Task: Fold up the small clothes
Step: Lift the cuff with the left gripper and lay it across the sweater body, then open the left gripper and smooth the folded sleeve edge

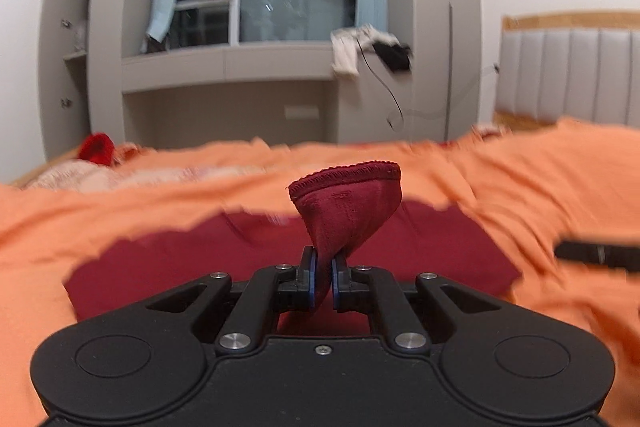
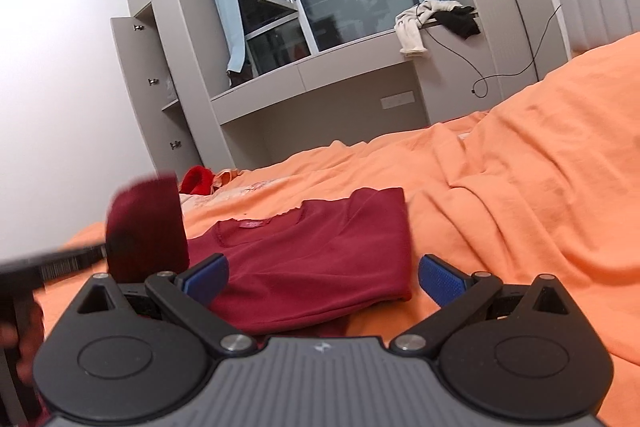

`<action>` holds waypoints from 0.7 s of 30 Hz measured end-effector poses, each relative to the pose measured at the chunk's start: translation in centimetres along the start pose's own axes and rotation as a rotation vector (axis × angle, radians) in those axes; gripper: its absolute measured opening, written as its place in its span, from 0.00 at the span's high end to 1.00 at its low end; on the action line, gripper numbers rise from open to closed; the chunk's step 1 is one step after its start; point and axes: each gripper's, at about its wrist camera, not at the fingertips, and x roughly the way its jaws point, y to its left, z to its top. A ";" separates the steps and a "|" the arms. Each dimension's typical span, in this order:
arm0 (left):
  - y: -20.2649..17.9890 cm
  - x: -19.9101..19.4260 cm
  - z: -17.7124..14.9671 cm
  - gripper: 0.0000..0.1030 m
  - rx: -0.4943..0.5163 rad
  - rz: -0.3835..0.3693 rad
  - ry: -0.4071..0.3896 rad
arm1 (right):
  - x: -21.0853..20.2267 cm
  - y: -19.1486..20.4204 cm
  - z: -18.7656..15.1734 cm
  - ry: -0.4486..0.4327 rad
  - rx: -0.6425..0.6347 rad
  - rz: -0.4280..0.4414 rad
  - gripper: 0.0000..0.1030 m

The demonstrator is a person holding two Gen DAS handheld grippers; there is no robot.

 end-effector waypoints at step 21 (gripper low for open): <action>3.3 -5.7 0.3 0.18 0.157 0.103 -0.001 | 3.6 2.3 -2.3 0.117 -0.119 0.009 0.00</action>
